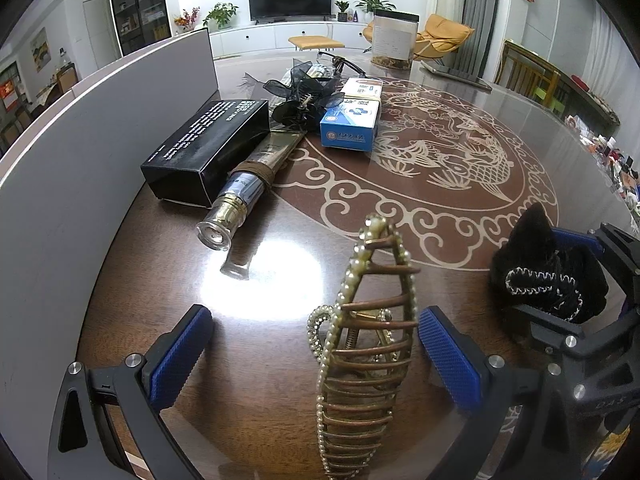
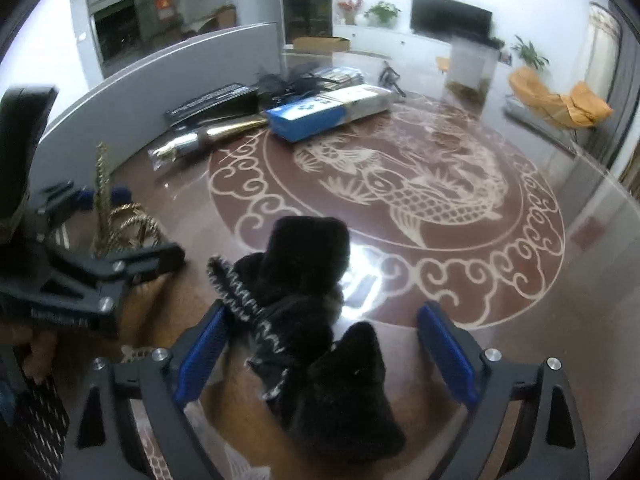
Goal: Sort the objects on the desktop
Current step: 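Hold the gold cage in the left gripper and the black glove in the right gripper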
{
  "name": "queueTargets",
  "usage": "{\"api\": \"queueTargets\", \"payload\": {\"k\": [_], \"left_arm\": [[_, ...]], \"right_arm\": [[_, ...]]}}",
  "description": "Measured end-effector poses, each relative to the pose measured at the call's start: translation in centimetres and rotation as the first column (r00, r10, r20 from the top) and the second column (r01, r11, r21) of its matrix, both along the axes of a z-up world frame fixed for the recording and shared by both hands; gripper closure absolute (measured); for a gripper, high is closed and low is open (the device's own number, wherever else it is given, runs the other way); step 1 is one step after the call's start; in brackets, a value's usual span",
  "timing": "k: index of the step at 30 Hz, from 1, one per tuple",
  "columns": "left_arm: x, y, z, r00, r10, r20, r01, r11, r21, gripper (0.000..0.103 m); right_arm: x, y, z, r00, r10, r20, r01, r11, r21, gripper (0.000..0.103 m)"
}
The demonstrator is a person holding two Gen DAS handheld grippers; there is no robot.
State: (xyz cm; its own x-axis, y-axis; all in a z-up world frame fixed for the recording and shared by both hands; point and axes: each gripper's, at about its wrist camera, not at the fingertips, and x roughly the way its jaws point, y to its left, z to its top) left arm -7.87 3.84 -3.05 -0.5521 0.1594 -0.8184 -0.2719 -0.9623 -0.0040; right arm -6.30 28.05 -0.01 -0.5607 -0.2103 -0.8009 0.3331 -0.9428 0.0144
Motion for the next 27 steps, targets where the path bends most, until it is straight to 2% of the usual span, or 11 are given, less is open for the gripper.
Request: {"api": "queueTargets", "payload": {"k": [1, 3, 27], "left_arm": [[-0.06, -0.02, 0.00, 1.000, 0.000, 0.000, 0.000, 1.000, -0.001, 0.000], [-0.16, -0.01, 0.00, 1.000, 0.002, 0.000, -0.002, 1.000, -0.001, 0.000], [-0.20, 0.03, 0.02, 1.000, 0.003, -0.001, -0.003, 1.000, -0.002, 0.000]], "right_arm": [[-0.24, 0.03, -0.09, 1.000, 0.009, 0.007, -0.009, 1.000, 0.000, 0.000], [-0.39, -0.70, -0.25, 1.000, 0.023, 0.008, -0.023, 0.999, 0.034, 0.000], [-0.50, -0.58, -0.41, 1.000, 0.026, 0.010, -0.026, 0.999, 0.029, 0.000]]}}
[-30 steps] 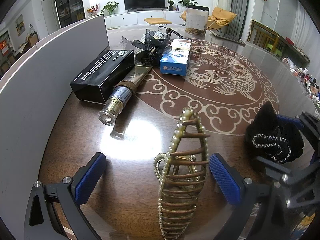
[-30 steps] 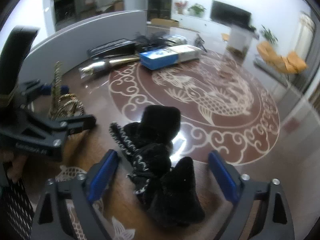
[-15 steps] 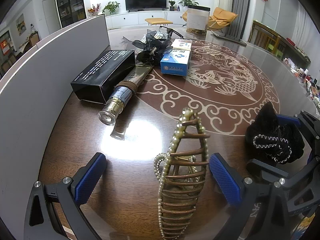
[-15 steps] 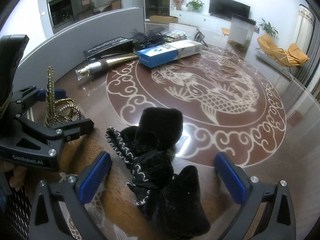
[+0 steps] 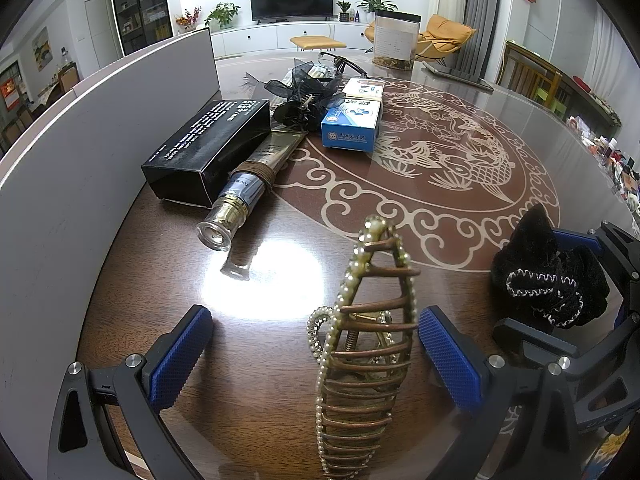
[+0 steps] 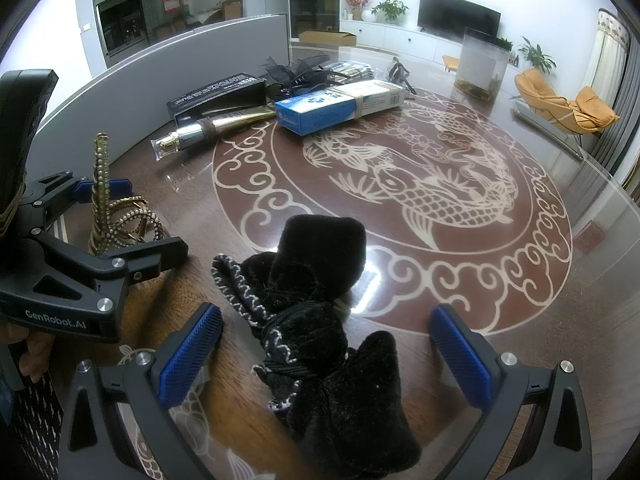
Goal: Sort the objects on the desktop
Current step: 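Hold the gold cage in the left gripper and the black glove in the right gripper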
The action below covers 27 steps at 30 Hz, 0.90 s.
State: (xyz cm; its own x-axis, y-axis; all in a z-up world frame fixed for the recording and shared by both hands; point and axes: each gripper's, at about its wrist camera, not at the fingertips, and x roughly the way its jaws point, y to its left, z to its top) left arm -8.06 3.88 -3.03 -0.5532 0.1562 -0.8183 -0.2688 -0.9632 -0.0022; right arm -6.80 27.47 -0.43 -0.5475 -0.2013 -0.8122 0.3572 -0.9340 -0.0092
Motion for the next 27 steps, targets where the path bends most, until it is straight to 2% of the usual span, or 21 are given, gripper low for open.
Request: {"api": "queueTargets", "payload": {"k": [20, 22, 25, 27], "left_arm": [[-0.02, 0.02, -0.05, 1.000, -0.009, 0.002, 0.009, 1.000, -0.001, 0.000], [0.08, -0.14, -0.04, 0.999, -0.048, 0.006, 0.048, 0.999, -0.002, 0.000], [0.39, -0.73, -0.05, 0.988, -0.155, 0.010, 0.155, 0.988, 0.001, 0.000], [0.44, -0.86, 0.02, 0.987, -0.161, 0.011, 0.161, 0.987, 0.001, 0.000]], "right_arm": [[0.01, -0.01, 0.00, 1.000, -0.001, 0.000, 0.001, 1.000, 0.000, 0.000], [0.01, 0.00, 0.00, 1.000, -0.001, 0.000, 0.001, 1.000, 0.000, 0.000], [0.01, 0.00, 0.00, 1.000, -0.001, 0.000, 0.001, 1.000, 0.000, 0.000], [0.01, 0.00, 0.00, 1.000, -0.001, 0.000, 0.001, 1.000, 0.000, 0.000]]}}
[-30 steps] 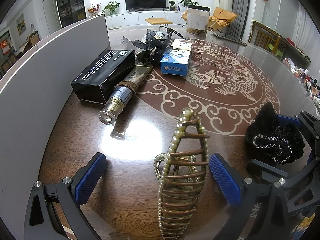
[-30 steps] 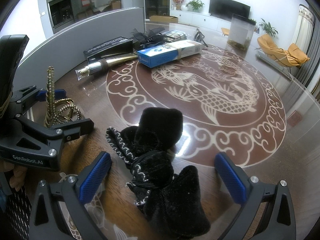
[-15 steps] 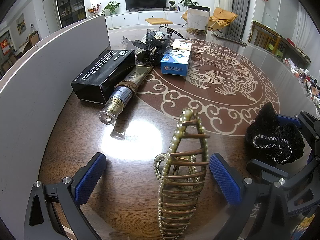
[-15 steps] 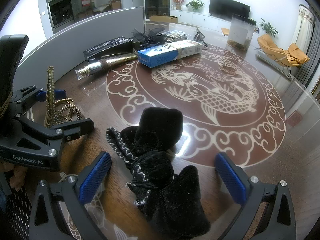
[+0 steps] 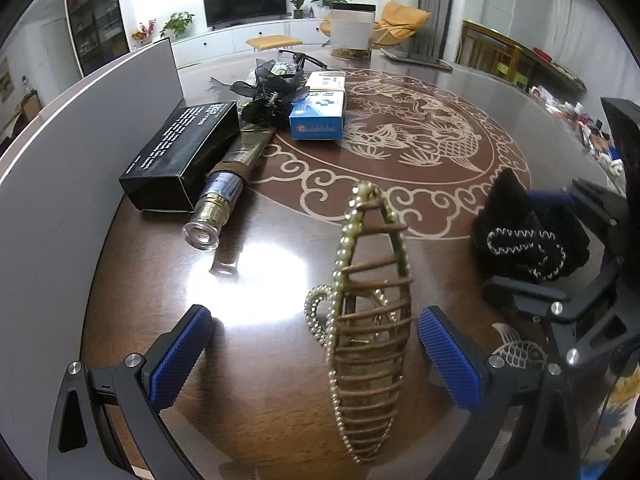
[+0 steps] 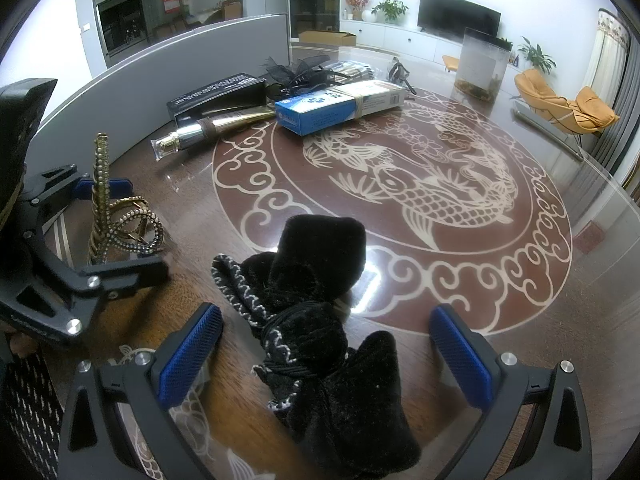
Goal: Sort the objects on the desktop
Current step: 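Hold the gold cage in the left gripper and the black glove in the right gripper, then carry the cage and glove into the cardboard tray and open both grippers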
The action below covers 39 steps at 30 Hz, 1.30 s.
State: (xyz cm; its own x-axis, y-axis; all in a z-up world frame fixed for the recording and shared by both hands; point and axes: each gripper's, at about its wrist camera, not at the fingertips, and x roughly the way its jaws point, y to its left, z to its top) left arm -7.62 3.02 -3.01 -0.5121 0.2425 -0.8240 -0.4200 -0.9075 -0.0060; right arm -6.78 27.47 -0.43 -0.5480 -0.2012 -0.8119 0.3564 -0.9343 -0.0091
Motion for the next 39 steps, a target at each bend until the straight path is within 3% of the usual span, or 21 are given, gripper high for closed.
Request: {"api": "queueTargets", "payload": {"k": [11, 13, 14, 15, 19, 21, 23, 26, 32, 35, 39], "left_arm": [[-0.3, -1.5, 0.1, 0.996, 0.088, 0.001, -0.088, 0.996, 0.015, 0.002], [-0.3, -1.8, 0.5, 0.995, 0.100, -0.028, -0.099, 0.994, 0.052, 0.028], [-0.4, -1.7, 0.7, 0.992, 0.111, -0.051, -0.108, 0.992, 0.063, 0.052], [-0.4, -1.6, 0.7, 0.991, 0.116, -0.059, -0.112, 0.992, 0.064, 0.065], [-0.1, -1.9, 0.9, 0.993, 0.110, -0.034, -0.105, 0.984, 0.141, 0.065], [0.5, -2.1, 1.1, 0.994, 0.106, -0.022, -0.101, 0.981, 0.168, 0.065], [1.0, -1.7, 1.2, 0.996, 0.089, -0.014, -0.086, 0.983, 0.165, 0.065], [1.9, -1.2, 1.5, 0.997, 0.070, -0.020, -0.065, 0.984, 0.165, 0.065], [3.6, -3.1, 4.1, 0.993, 0.122, 0.001, -0.117, 0.956, 0.269, 0.065], [4.0, -4.9, 6.9, 0.986, 0.166, 0.001, -0.158, 0.934, 0.320, 0.065], [3.8, -9.3, 11.7, 0.967, 0.250, -0.050, -0.215, 0.904, 0.370, 0.065]], "right_arm": [[0.0, 0.0, 0.0, 1.000, -0.001, 0.000, 0.001, 1.000, 0.000, 0.000], [0.0, 0.0, 0.0, 1.000, -0.001, 0.001, 0.001, 1.000, 0.000, 0.000], [0.0, 0.0, 0.0, 1.000, -0.001, 0.000, 0.001, 1.000, 0.001, 0.000], [0.1, 0.0, 0.0, 1.000, -0.001, 0.001, 0.001, 1.000, 0.001, 0.000], [0.2, 0.0, 0.1, 1.000, 0.020, 0.006, -0.020, 1.000, -0.001, 0.001], [0.8, 0.2, 0.6, 0.999, 0.044, 0.003, -0.044, 0.998, -0.033, 0.020], [1.4, 0.2, 0.9, 0.998, 0.060, -0.003, -0.060, 0.998, -0.027, 0.064], [1.9, 0.1, 1.6, 0.997, 0.081, 0.013, -0.081, 0.995, -0.050, 0.066], [3.9, 0.4, 4.4, 0.997, 0.062, -0.047, -0.066, 0.993, -0.101, 0.066], [3.8, -0.1, 5.3, 0.996, 0.074, -0.057, -0.079, 0.991, -0.106, 0.066], [1.8, -3.3, 9.4, 0.981, 0.137, -0.141, -0.155, 0.979, -0.131, 0.066]]}}
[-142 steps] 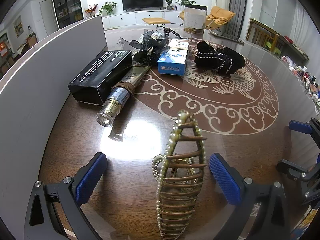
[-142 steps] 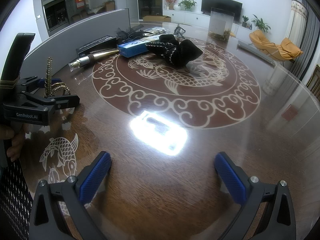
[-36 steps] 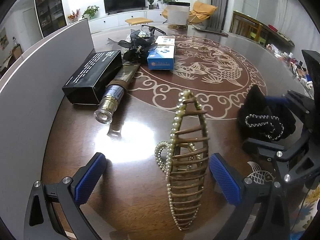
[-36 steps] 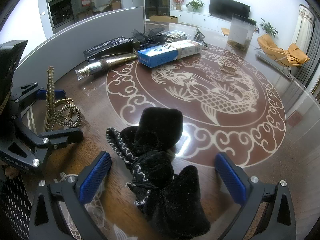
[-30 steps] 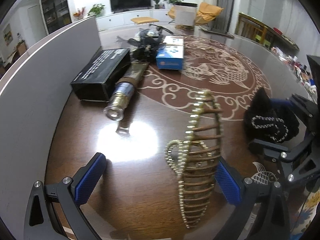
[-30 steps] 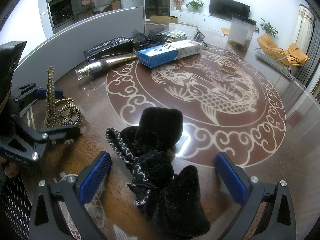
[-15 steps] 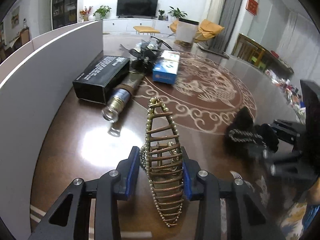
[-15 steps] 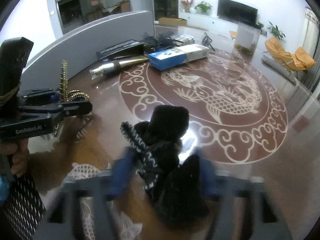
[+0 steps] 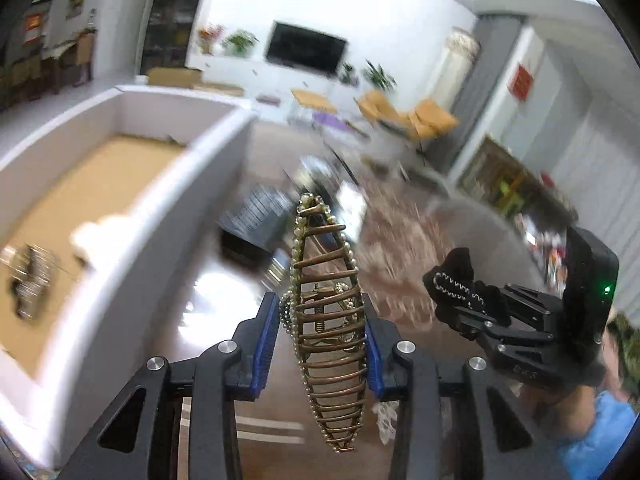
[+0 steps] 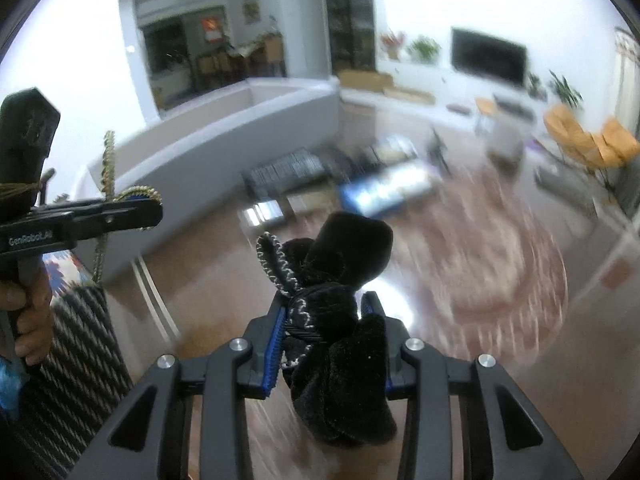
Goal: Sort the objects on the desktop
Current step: 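Carry the cage and glove into the cardboard tray and open both grippers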
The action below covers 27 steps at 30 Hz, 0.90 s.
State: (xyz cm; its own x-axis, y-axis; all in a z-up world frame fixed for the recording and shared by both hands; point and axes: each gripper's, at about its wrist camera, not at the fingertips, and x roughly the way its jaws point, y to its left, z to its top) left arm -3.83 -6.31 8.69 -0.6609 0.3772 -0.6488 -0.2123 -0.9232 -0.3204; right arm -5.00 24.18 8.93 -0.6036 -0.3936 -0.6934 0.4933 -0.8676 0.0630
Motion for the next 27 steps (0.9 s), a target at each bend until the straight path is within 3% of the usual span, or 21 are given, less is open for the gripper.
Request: {"api": "queueTargets", "payload": {"k": [4, 9, 13, 18, 21, 22, 23, 24, 27], "left_arm": [[-1.7, -7.1, 3.0, 0.992, 0.124, 0.007, -0.124, 0.992, 0.022, 0.065], [-6.1, -16.3, 4.0, 0.953, 0.299, 0.051, -0.293, 0.951, -0.098, 0.065], [-9.1, -21.9, 2.3, 0.914, 0.385, 0.129, -0.359, 0.914, -0.188, 0.065], [-11.6, -24.8, -1.3, 0.877, 0.418, 0.237, -0.352, 0.894, -0.276, 0.065], [-12.2, -25.1, -2.9, 0.861, 0.426, 0.277, -0.338, 0.887, -0.316, 0.063], [-12.3, -25.1, -3.3, 0.856, 0.432, 0.284, -0.336, 0.883, -0.329, 0.061], [-12.3, -25.1, -3.5, 0.852, 0.438, 0.287, -0.338, 0.879, -0.338, 0.046], [-12.1, -25.1, -3.6, 0.846, 0.450, 0.285, -0.347, 0.871, -0.347, 0.033], [-11.2, -24.7, -2.3, 0.849, 0.483, 0.214, -0.399, 0.852, -0.339, 0.032]], "right_arm": [[-3.3, -6.1, 4.9, 0.991, 0.104, -0.083, -0.108, 0.993, -0.053, 0.066], [-7.8, -16.6, 8.5, 0.967, 0.242, -0.083, -0.251, 0.960, -0.122, 0.065], [-9.1, -25.2, 7.4, 0.925, 0.379, 0.034, -0.372, 0.918, -0.135, 0.065], [-7.6, -33.4, 2.2, 0.846, 0.495, 0.198, -0.498, 0.866, -0.038, 0.065], [-6.9, -35.3, 0.0, 0.833, 0.496, 0.245, -0.516, 0.856, 0.021, 0.055], [-6.7, -35.9, -0.7, 0.828, 0.496, 0.263, -0.522, 0.852, 0.035, 0.033], [-6.5, -36.1, -1.0, 0.825, 0.499, 0.266, -0.526, 0.850, 0.039, 0.006], [-6.3, -36.1, -1.1, 0.825, 0.503, 0.258, -0.529, 0.848, 0.038, 0.000], [-5.4, -35.3, -0.1, 0.839, 0.511, 0.187, -0.524, 0.852, 0.023, 0.000]]}}
